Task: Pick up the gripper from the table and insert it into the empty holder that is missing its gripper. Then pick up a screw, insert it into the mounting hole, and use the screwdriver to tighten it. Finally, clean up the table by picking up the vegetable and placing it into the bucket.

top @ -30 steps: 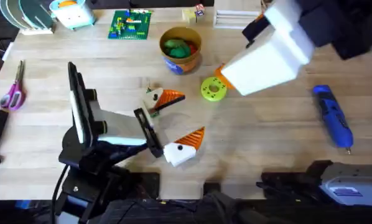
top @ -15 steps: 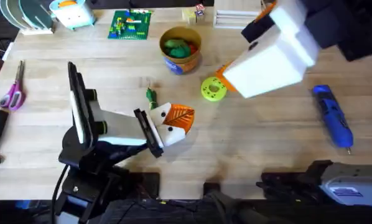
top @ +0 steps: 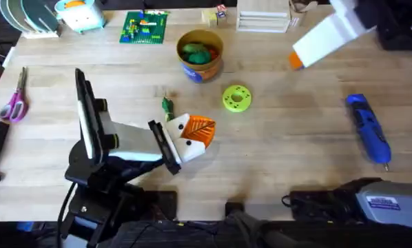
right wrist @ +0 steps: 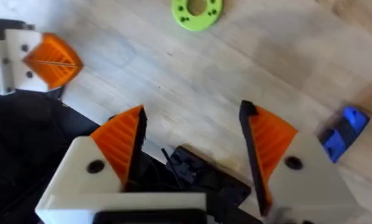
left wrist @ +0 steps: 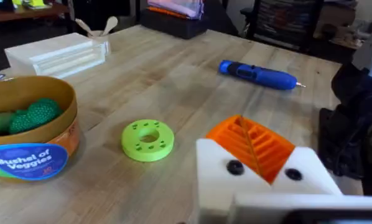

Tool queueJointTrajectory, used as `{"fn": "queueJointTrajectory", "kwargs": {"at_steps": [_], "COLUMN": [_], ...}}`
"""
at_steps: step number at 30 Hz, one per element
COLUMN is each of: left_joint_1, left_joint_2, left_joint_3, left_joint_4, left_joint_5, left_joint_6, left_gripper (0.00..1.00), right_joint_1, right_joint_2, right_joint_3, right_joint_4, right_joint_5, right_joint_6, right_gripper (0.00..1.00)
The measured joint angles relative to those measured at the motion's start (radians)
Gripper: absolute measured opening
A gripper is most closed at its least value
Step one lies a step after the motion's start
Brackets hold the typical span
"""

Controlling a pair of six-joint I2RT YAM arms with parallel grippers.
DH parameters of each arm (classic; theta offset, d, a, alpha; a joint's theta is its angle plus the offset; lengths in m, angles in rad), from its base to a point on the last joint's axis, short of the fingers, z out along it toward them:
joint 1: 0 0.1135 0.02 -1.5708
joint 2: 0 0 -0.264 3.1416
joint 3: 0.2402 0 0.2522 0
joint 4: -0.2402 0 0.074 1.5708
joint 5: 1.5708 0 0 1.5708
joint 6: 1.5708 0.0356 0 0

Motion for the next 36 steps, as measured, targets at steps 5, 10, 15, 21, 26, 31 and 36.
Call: {"fn": "queueJointTrajectory", "kwargs": {"at_steps": [5, 10, 15, 21, 26, 31, 36], "left_joint_1": [0.000, 0.000, 0.000, 0.000, 0.000, 0.000, 0.000], "left_joint_2": [0.000, 0.000, 0.000, 0.000, 0.000, 0.000, 0.000], "left_joint_3": [0.000, 0.000, 0.000, 0.000, 0.000, 0.000, 0.000], "left_joint_4": [0.000, 0.000, 0.000, 0.000, 0.000, 0.000, 0.000], "left_joint_5": [0.000, 0.000, 0.000, 0.000, 0.000, 0.000, 0.000], "left_joint_6": [0.000, 0.000, 0.000, 0.000, 0.000, 0.000, 0.000], "left_gripper": [0.008, 0.008, 0.008, 0.008, 0.008, 0.008, 0.008], "right_joint_1": [-0.233, -0.418, -0.508, -0.535, -0.545, -0.626, -0.710], "right_joint_2": [-0.097, -0.138, -0.066, 0.033, 0.046, 0.045, 0.045], "right_joint_3": [-0.216, -0.382, -0.437, -0.439, -0.458, -0.553, -0.675], "right_joint_4": [0.066, 0.161, 0.260, 0.354, 0.336, 0.351, 0.434], "right_joint_5": [0.016, 0.055, 0.066, 0.086, 0.231, 0.310, 0.338], "right_joint_6": [0.000, 0.000, 0.000, -0.021, -0.051, -0.077, -0.124], "right_gripper": [0.859, 0.860, 0.861, 0.861, 0.861, 0.861, 0.861]}}
